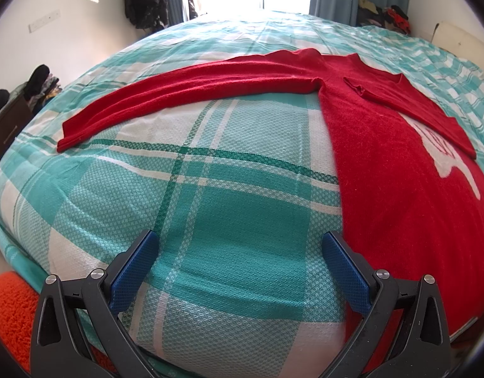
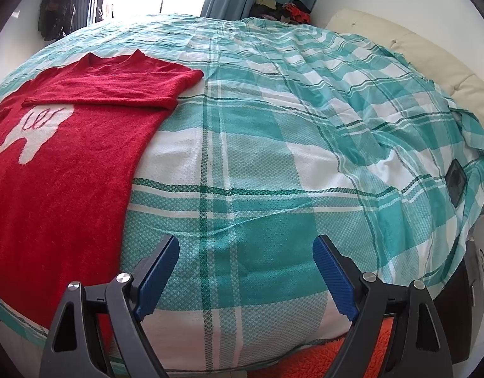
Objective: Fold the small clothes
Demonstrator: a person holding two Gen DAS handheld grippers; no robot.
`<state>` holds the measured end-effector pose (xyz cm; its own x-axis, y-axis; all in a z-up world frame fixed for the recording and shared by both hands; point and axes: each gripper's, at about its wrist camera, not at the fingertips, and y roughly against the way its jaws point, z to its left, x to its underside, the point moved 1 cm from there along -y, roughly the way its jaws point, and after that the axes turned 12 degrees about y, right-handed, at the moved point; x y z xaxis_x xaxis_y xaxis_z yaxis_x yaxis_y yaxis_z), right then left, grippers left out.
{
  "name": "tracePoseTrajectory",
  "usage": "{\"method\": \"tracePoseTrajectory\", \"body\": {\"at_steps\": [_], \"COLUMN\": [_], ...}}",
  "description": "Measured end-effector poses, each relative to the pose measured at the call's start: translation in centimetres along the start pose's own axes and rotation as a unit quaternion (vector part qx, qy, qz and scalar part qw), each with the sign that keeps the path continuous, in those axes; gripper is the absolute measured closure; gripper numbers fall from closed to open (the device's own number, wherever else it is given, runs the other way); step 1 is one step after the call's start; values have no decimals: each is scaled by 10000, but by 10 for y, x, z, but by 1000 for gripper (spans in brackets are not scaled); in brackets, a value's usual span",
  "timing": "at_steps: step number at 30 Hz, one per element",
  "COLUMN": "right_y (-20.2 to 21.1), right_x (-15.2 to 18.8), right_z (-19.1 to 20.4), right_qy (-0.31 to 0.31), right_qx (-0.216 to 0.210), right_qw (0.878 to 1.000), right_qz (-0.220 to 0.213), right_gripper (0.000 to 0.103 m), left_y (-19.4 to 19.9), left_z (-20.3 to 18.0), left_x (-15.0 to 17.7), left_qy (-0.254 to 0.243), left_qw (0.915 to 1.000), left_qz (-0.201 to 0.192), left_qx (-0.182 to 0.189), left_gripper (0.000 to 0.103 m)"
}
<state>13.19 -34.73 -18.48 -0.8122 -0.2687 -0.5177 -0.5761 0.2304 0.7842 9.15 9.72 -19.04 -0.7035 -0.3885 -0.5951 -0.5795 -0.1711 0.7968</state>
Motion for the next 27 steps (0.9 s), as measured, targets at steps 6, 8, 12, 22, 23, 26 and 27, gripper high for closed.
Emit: {"method": "tracePoseTrajectory", "body": {"at_steps": [6,8,12,22,23,26,27], "right_y": [-1,-1,-2,0,1,-1,-2], "right_x": [1,2,2,0,0,-3,-3], "right_z": [1,1,2,1,2,5,6], "right_qy": [11,21,46,25,32,92,121], "right_qx": [0,-4,-5,-22,-23,-33,-37], "right_qw": [10000,10000,10000,10000,10000,9999,9999], "right_qz": [21,24,36,-44,-56,-57,-47], "right_gripper": [17,17,17,17,17,17,17], "left_y": [0,0,0,25,20,-8,-19], "left_z": [0,0,0,108,133,196,212], "left_x": [0,0,0,-78,-89,-112,-116], "left_qy": [-1,-1,0,2465,2920,3920,4120], "left_qw": [10000,10000,10000,9573,9422,9042,8974], "left_qz": [-1,-3,-2,165,139,154,178], "left_qx": [0,-2,-1,1500,1634,1690,1566], "left_gripper": [0,0,0,2,2,4,6]}}
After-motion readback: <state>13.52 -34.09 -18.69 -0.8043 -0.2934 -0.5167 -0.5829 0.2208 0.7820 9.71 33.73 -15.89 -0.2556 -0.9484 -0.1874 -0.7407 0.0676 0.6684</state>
